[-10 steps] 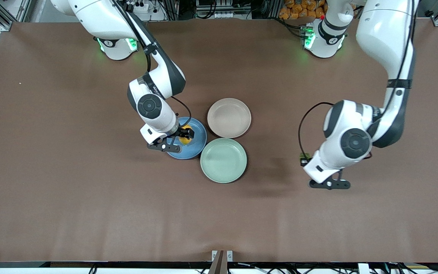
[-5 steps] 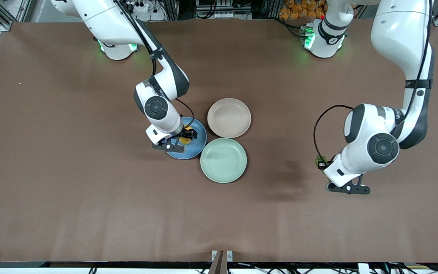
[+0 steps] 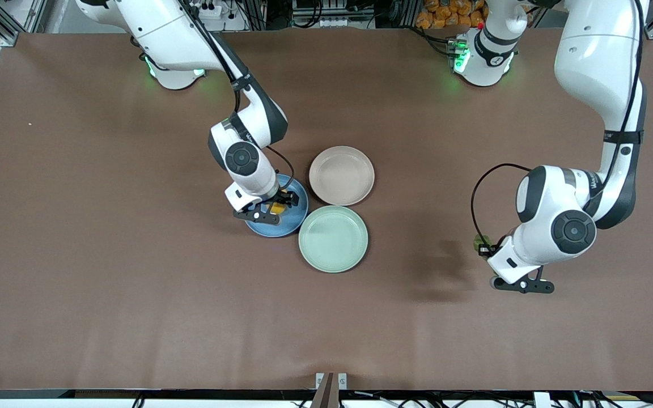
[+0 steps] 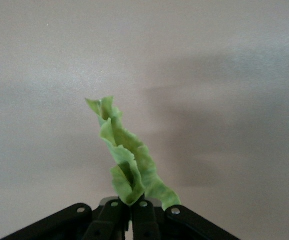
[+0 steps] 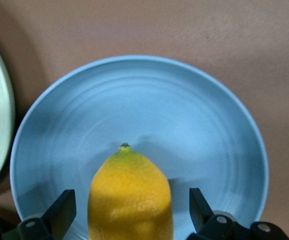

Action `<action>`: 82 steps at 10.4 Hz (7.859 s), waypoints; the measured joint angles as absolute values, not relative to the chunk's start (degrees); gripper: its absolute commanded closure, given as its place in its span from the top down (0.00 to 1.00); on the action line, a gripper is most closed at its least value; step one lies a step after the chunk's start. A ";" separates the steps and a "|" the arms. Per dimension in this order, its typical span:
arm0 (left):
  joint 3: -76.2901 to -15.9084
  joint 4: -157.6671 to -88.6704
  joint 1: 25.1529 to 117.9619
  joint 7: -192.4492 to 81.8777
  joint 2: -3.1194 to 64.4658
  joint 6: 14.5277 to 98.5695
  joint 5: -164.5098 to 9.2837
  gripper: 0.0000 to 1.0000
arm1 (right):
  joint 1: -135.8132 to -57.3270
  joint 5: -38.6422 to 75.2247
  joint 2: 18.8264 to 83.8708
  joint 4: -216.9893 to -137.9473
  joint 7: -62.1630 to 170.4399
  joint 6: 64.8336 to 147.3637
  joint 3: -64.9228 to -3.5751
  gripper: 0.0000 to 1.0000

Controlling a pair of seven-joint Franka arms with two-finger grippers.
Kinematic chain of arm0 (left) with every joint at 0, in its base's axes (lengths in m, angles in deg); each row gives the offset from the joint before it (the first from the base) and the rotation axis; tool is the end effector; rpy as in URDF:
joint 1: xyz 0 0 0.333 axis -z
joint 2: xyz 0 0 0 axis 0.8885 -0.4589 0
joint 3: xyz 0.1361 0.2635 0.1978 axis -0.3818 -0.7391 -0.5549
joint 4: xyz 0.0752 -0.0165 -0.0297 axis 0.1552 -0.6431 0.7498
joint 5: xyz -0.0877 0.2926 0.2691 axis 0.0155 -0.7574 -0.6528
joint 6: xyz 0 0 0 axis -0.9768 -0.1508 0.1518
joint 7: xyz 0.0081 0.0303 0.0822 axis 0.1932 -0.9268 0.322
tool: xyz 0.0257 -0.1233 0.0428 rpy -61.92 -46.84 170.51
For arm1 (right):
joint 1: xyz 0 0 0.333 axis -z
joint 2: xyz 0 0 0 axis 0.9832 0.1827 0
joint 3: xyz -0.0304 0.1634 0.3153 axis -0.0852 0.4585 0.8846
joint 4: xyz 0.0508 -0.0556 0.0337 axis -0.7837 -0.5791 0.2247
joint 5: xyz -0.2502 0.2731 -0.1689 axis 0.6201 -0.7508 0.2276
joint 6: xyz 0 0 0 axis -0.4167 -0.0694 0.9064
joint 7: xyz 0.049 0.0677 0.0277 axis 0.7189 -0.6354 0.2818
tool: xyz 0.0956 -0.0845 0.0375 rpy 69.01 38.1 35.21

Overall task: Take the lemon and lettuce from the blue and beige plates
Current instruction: 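Close the right gripper on the lemon in the blue plate, then carry the lettuce aside and drop it while the right gripper lifts lemon, then lower the lemon to the table while the left gripper withdraws, then open the right gripper to release the lemon on the table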

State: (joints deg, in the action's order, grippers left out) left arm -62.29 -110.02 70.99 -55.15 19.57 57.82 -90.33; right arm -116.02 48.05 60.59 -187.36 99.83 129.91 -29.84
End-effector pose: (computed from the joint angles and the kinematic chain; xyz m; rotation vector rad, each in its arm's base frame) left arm 0.7242 -0.1232 0.2810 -3.0890 0.1506 0.1235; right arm 0.5340 0.3848 0.1914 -3.0955 0.2850 0.1153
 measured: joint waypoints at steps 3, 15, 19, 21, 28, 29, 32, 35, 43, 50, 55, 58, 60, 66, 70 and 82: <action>-62.29 -110.02 69.74 -54.68 18.04 59.56 -90.33 0.00 | -116.63 48.06 61.53 -187.38 100.89 131.16 -29.85 0.48; -61.16 -109.61 71.27 -54.29 14.48 66.67 -90.33 1.00 | -110.10 48.14 57.80 -176.52 91.16 107.86 -30.93 0.24; -60.93 -111.87 73.97 -60.53 18.24 66.64 -90.33 1.00 | -104.15 49.24 51.77 -176.34 82.19 100.05 -31.06 0.25; -60.98 -115.98 73.01 -60.57 22.27 66.57 -90.27 1.00 | -102.16 51.47 49.60 -176.29 80.32 97.16 -31.09 0.25; -60.72 -128.36 69.92 -60.57 32.42 66.58 -89.04 1.00 | -92.32 55.00 43.68 -176.21 71.90 90.13 -31.25 0.25; -60.70 -130.70 69.92 -60.57 34.32 66.57 -89.04 1.00 | -91.58 55.45 43.51 -176.22 71.56 90.09 -31.24 0.24; -60.69 -137.37 69.81 -60.58 40.35 66.58 -89.01 1.00 | -89.50 56.49 43.47 -176.27 66.13 90.29 -31.23 0.24; -60.67 -144.98 69.78 -60.58 47.77 66.56 -89.01 1.00 | -86.53 56.53 43.46 -176.57 61.20 91.70 -31.25 0.24; -60.56 -143.81 69.77 -60.58 54.80 65.49 -89.01 1.00 | -85.33 56.86 41.64 -190.10 60.29 109.09 -31.24 0.24; -59.94 -129.00 70.14 -60.05 55.19 52.73 -89.01 1.00 | -82.44 57.53 41.60 -205.01 59.93 129.96 -31.26 0.24; -59.42 -120.68 70.09 -60.03 55.31 41.11 -88.07 1.00 | -82.10 57.54 44.82 -209.08 59.90 139.53 -31.21 0.24; -59.18 -116.02 70.05 -60.03 55.42 34.70 -86.57 1.00 | -82.10 57.54 47.26 -209.12 59.90 140.89 -31.19 0.24; -59.00 -114.17 69.98 -60.03 55.49 33.41 -86.56 1.00 | -82.10 57.54 49.76 -209.22 59.89 143.99 -31.18 0.27; -58.94 -112.82 69.79 -60.03 56.11 33.12 -86.56 1.00 | -81.85 57.56 51.92 -209.15 59.90 146.28 -31.20 1.00; -58.72 -112.69 69.80 -60.03 56.21 31.40 -86.56 1.00 | -80.74 57.56 52.17 -207.70 59.90 144.59 -31.21 1.00; -58.16 -112.37 69.90 -60.03 57.28 28.29 -86.56 1.00 | -79.37 57.51 48.06 -181.50 60.04 102.74 -31.21 1.00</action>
State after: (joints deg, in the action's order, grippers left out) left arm -58.16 -112.37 69.90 -60.03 57.28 28.29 -86.56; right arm -79.37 57.51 48.06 -181.50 60.04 102.74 -31.21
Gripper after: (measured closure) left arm 0.000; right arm 0.000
